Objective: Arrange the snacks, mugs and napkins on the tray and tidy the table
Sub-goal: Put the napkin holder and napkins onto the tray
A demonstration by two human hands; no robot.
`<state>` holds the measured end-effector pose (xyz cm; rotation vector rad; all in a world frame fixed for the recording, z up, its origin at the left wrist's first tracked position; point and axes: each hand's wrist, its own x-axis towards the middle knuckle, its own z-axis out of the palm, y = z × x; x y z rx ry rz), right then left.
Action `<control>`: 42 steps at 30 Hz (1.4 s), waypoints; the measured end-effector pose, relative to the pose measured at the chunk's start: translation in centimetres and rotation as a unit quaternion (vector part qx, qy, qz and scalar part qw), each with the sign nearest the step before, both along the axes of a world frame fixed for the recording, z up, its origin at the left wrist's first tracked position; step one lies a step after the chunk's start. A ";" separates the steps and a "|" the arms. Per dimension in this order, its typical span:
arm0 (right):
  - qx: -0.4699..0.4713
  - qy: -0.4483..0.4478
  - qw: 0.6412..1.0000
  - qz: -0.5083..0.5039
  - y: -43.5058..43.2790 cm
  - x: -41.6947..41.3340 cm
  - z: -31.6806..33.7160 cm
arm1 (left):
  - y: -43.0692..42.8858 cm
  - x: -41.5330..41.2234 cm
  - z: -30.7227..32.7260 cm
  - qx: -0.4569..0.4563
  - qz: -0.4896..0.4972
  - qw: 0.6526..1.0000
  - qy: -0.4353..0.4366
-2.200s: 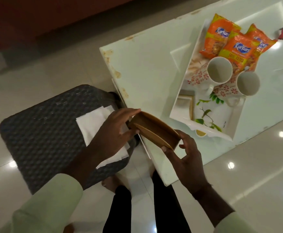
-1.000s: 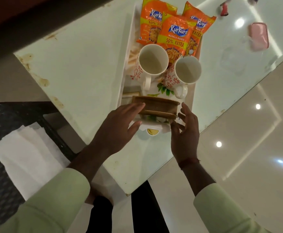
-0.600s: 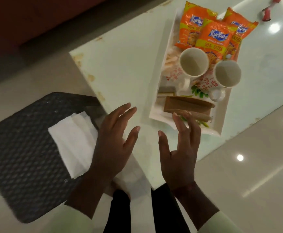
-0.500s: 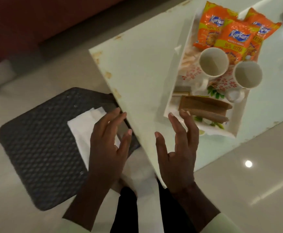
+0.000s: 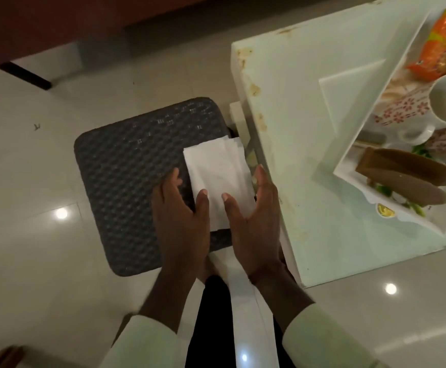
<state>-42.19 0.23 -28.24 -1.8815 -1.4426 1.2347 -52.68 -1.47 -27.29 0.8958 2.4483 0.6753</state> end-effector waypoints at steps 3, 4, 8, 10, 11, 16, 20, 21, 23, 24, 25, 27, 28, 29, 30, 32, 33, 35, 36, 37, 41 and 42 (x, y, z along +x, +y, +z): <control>-0.037 -0.002 0.999 -0.028 0.2 -0.6 -0.9 | 0.4 0.1 -0.8 -0.001 0.013 0.998 -0.058; -0.052 -0.002 0.998 -0.042 0.3 -0.7 -1.2 | 0.6 0.2 -1.0 0.001 0.019 0.997 -0.074; -0.127 0.034 0.986 -0.106 0.5 -1.0 -1.6 | 1.3 0.6 -0.9 0.000 0.026 0.997 -0.071; -0.150 0.059 0.977 -0.137 0.6 -1.0 -1.5 | 1.7 0.6 -0.6 0.006 0.024 0.997 -0.069; -0.154 0.067 0.974 -0.154 0.6 -0.9 -1.4 | 1.9 0.7 -0.3 0.012 0.021 0.997 -0.078; -0.142 0.077 0.967 -0.195 1.4 0.5 -0.5 | 2.2 1.2 0.7 0.015 0.038 0.975 -0.218; -0.103 0.111 0.971 -0.183 2.2 2.9 1.4 | 2.1 2.1 1.6 0.029 0.091 0.927 -0.363; -0.096 0.122 0.972 -0.176 2.3 3.5 1.9 | 2.2 2.6 1.8 0.029 0.101 0.914 -0.393; -0.082 0.152 0.972 -0.157 2.6 4.9 3.3 | 2.3 3.6 2.3 0.028 0.120 0.888 -0.443; -0.071 0.162 0.974 -0.144 2.7 5.7 3.8 | 2.5 4.1 2.5 0.034 0.134 0.872 -0.469; -0.058 0.165 0.976 -0.128 2.8 6.6 4.3 | 2.7 4.7 2.7 0.044 0.149 0.854 -0.497; -0.051 0.181 0.975 -0.121 2.9 8.4 4.9 | 3.2 5.9 3.1 0.059 0.158 0.820 -0.547; -0.061 0.209 0.966 -0.139 2.9 9.1 5.1 | 3.4 6.4 3.2 0.062 0.150 0.812 -0.561; -0.076 0.241 0.953 -0.164 3.1 10.0 5.1 | 3.6 7.1 3.4 0.059 0.137 0.810 -0.567; -0.089 0.261 0.944 -0.182 3.2 11.0 5.2 | 3.8 7.7 3.5 0.055 0.124 0.811 -0.569; -0.082 0.236 0.954 -0.168 3.6 12.9 5.5 | 4.5 9.0 3.8 0.045 0.103 0.819 -0.562; -0.068 0.200 0.968 -0.138 3.9 13.9 5.6 | 5.0 9.4 3.9 0.045 0.095 0.824 -0.557; -0.054 0.160 0.982 -0.088 4.8 16.1 6.0 | 6.2 10.1 4.4 0.046 0.071 0.837 -0.541; -0.055 0.164 0.982 -0.076 5.3 17.4 6.2 | 6.9 10.4 4.6 0.044 0.052 0.846 -0.529; -0.060 0.173 0.981 -0.068 5.7 18.6 6.4 | 7.5 10.5 4.8 0.039 0.025 0.855 -0.516; -0.105 0.196 0.973 -0.062 7.4 23.1 7.2 | 9.7 11.0 5.4 -0.004 -0.156 0.874 -0.460; -0.114 0.202 0.971 -0.066 7.8 24.1 7.5 | 10.3 11.5 5.5 -0.013 -0.187 0.874 -0.449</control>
